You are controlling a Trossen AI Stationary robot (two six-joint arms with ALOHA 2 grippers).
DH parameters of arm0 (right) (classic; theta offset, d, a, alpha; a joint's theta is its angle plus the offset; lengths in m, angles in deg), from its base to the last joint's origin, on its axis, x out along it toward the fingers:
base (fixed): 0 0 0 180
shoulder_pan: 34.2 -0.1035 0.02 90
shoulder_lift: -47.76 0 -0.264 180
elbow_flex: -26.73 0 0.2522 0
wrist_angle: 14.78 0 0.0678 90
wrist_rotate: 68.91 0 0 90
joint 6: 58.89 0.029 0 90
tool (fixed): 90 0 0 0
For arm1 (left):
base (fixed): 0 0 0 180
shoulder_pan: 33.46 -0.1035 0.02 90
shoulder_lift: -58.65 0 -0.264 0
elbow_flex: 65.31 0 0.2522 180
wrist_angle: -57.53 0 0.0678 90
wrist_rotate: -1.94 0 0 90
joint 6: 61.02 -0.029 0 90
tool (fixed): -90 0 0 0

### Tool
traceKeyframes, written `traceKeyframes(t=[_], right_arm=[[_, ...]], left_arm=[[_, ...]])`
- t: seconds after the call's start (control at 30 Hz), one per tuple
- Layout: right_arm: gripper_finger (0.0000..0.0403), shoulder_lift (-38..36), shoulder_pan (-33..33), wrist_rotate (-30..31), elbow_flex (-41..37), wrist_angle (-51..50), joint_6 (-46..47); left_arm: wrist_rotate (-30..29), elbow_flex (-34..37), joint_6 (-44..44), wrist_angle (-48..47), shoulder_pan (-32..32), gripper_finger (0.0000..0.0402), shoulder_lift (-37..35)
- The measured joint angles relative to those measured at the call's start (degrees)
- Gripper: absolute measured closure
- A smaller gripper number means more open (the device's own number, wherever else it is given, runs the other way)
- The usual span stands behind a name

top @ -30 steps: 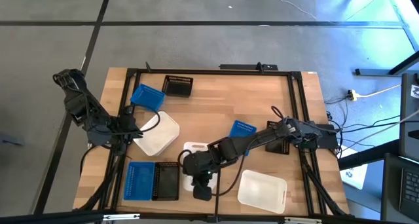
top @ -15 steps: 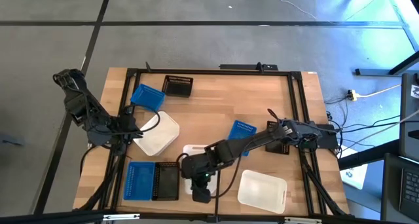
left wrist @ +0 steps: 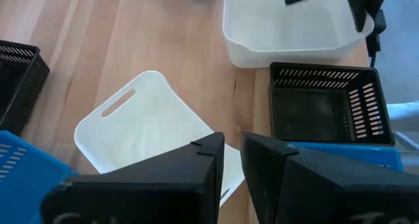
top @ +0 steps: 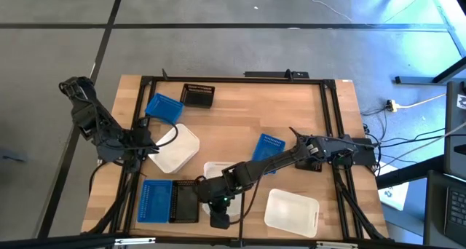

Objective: Stack baskets on shelf by color
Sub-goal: Put the top white bin on the shelf

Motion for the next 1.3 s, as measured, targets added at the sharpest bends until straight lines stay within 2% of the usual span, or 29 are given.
traceKeyframes(t=[0.23, 0.53, 0.63, 0.77, 0.93, 1.17, 1.3], right_arm=[[0.0391, 0.68, -0.4, 0.77, -0.03, 0.62, 0.45], [0.0307, 0.92, -0.99, 3.94, -0.18, 3.88, -1.38], [0.0292, 0.9, -1.03, 3.99, -0.18, 5.11, -0.98], [0.0289, 0.9, -1.01, 1.28, -0.16, 6.12, 0.36], [0.0289, -0.08, -1.01, 1.33, -0.1, 5.63, -1.46], [0.0288, -1.91, -0.32, 3.88, 1.08, -0.35, -4.45], [0.0308, -4.81, 1.2, 7.89, 1.19, -3.76, -7.49]], left_arm=[[0.0, 0.0, -0.06, 0.0, 0.01, 0.036, 0.02], [0.02, 0.0, -1.44, 0.0, 0.01, 0.036, 0.02], [0.81, 0.0, -1.46, 0.0, 0.0, 0.036, 0.02], [1.47, 0.0, -1.46, -0.01, 0.01, 0.036, 0.02], [1.53, 0.0, -1.46, 0.0, 0.01, 0.036, 0.02], [1.53, 0.0, -1.38, 0.02, 0.01, 0.036, 0.02], [1.53, 0.0, -0.99, 0.21, 0.0, 0.036, 0.02]])
